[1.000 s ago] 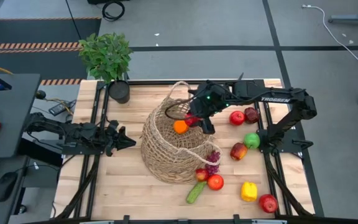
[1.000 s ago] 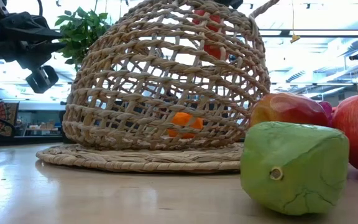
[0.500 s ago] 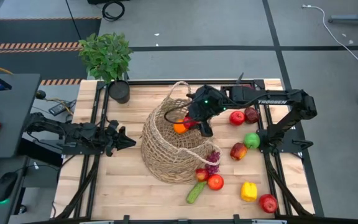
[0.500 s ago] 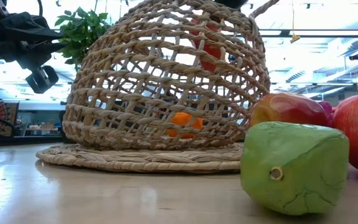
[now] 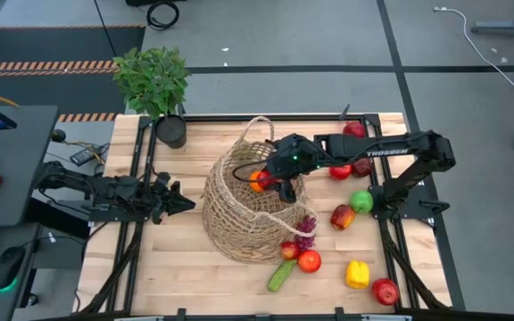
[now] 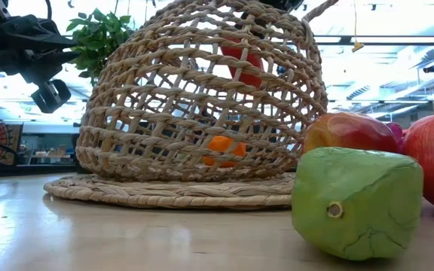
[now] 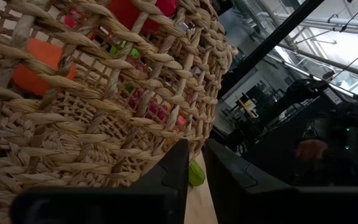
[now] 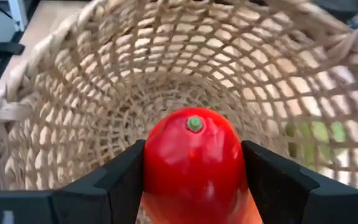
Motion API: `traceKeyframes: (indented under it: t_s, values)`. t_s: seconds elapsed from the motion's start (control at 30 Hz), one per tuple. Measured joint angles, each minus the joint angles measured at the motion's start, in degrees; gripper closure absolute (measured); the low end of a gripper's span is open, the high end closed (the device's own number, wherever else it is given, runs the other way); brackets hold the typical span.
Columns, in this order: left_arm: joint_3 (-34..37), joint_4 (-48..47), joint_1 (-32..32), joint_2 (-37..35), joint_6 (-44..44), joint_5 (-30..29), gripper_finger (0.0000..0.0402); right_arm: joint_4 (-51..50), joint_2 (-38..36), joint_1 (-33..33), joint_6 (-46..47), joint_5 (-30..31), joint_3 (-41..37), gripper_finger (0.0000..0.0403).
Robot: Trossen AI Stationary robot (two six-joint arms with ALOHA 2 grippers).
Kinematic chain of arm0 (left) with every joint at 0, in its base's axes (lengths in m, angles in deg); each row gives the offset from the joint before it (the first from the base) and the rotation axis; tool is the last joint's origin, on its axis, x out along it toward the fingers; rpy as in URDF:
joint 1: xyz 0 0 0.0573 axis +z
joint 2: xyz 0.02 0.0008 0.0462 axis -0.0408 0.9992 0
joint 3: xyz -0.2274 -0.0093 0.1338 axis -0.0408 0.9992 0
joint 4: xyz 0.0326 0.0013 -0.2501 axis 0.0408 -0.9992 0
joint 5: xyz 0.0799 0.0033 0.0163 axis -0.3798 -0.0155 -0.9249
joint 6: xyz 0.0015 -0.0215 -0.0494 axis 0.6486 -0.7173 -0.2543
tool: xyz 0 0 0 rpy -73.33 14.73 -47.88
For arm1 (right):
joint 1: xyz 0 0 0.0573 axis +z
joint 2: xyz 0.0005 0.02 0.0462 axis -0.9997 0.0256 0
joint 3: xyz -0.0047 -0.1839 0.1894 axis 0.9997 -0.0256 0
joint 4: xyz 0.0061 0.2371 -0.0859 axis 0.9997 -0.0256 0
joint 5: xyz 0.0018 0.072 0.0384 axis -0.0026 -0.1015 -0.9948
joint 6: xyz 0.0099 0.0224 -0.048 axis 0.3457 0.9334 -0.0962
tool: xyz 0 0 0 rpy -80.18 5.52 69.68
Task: Build produce basket
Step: Put the red mango into the brown basket
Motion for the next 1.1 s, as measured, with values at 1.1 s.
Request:
traceKeyframes:
  t_s: [1.1]
  values:
    - [0.0, 0.0, 0.0, 0.0, 0.0, 0.0, 0.0344, -25.2, 20.8, 0.9, 24.5, 11.5, 21.4, 0.0148]
